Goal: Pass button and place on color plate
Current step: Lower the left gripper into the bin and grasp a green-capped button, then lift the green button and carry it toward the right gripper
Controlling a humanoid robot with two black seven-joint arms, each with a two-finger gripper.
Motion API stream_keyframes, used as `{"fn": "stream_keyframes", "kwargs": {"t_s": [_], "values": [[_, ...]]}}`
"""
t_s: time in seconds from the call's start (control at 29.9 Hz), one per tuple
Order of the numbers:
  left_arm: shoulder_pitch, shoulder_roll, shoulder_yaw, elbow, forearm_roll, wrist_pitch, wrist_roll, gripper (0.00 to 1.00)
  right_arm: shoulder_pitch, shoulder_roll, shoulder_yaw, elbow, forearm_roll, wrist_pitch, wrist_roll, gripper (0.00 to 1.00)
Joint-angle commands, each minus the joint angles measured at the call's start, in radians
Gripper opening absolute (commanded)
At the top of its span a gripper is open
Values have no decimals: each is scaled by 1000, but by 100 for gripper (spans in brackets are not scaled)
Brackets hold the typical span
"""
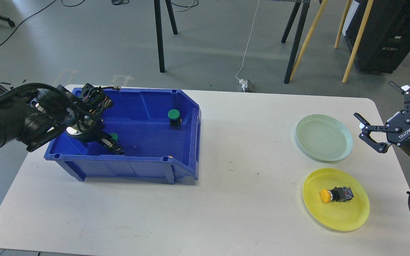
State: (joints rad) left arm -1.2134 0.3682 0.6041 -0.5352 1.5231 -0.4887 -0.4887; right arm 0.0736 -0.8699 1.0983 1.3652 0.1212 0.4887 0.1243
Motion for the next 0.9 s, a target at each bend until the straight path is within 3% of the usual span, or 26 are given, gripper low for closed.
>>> {"fn": "stream_keyframes", "kwargs": {"t_s": [0.0, 0.1, 0.23, 0.4, 0.57, 0.67, 0.77, 0.87], "values": [[0, -2, -1, 0, 2, 0, 0, 15, -3, -1, 0, 0, 0, 0, 0, 100], [-5, -2, -6, -5, 0, 0, 0, 7, -8, -1, 0, 0, 0, 0, 0, 100], [-14, 1, -14, -16, -1, 0, 0, 6, -8, -1, 2, 0, 0, 0, 2, 100], [-99, 67, -64, -147, -7, 0, 0, 6, -8, -1, 2, 0, 0, 0, 6, 100], [-215, 227, -252, -383, -20, 0, 0, 6, -8, 0, 5, 0, -2, 0, 6, 100], [-222, 300, -423, -477, -125, 0, 0, 6, -8, 0, 8, -1, -2, 0, 8, 100], [-178, 290, -527, -490, -356, 0, 0, 6, -5, 2, 14, -12, -3, 0, 11, 100], [-108, 200, -637, -480, -605, 0, 0, 6, 6, 2, 18, -21, -3, 0, 11, 100]]}}
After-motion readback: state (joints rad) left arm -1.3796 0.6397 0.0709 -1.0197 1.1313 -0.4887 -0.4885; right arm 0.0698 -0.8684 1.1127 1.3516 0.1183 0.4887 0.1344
